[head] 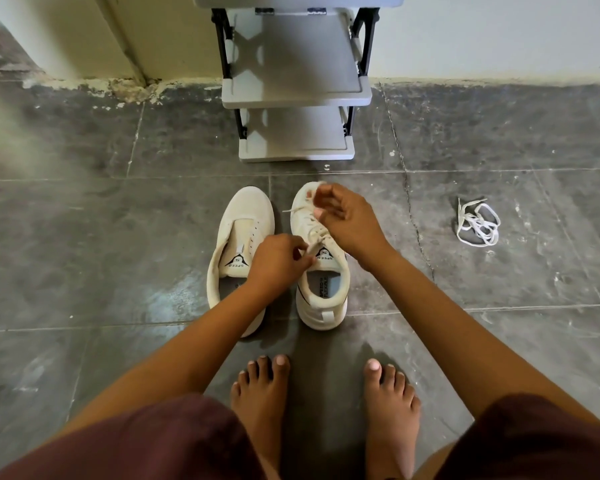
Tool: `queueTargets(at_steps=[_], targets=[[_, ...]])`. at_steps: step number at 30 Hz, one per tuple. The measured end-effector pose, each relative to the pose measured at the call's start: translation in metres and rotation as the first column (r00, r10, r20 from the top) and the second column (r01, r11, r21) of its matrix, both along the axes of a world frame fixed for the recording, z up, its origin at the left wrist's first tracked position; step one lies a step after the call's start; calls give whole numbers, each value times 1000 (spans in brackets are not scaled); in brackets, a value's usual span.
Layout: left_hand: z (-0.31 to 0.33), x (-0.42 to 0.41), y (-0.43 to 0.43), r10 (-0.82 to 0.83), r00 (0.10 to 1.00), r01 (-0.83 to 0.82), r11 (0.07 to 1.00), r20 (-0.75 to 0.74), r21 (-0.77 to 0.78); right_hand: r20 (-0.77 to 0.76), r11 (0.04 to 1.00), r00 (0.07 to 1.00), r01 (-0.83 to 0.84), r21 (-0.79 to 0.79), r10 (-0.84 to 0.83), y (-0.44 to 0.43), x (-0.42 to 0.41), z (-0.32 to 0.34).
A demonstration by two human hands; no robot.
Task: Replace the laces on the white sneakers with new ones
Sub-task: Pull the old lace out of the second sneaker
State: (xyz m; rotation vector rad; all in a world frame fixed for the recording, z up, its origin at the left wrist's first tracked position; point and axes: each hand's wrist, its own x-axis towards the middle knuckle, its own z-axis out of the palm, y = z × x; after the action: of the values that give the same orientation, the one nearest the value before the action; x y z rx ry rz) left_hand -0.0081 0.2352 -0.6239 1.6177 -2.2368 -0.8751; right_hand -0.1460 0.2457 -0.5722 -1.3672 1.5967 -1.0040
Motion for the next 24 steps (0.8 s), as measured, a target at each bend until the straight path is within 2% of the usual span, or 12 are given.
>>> queueTargets(at_steps=[3,7,11,12,14,18,20,22,24], targets=[[0,0,-2,49,999,-49,999,-19,9,-165,979,967,-203,-32,195,5,-8,-6],[2,-1,-3,22,999,-23,999,38,28,-301,999,952,-51,7,51,17,-24,-26],[4,-4,-3,23,999,-23,1000,28,4,-520,992,847,-67,107,113,32,-25,-48],[4,-4,-4,22,999,-21,1000,33,-4,-530,993,841,-71,94,110,33,-24,-52],[6,-3,-5,19,998,-19,1000,53,-5,-460,999,886,-35,40,50,34,-24,-58],[6,5,-10,130,990,-121,980,-51,157,-287,995,955,90,44,-74,32,-31,-63],[6,5,-10,155,986,-142,974,-60,178,-227,993,970,100,60,-84,33,-34,-65],[8,0,-6,134,990,-130,986,-40,101,-225,996,972,74,45,-62,35,-32,-65],[9,-5,-1,32,999,-32,999,16,-30,-326,1000,945,9,0,-8,40,-27,-69]])
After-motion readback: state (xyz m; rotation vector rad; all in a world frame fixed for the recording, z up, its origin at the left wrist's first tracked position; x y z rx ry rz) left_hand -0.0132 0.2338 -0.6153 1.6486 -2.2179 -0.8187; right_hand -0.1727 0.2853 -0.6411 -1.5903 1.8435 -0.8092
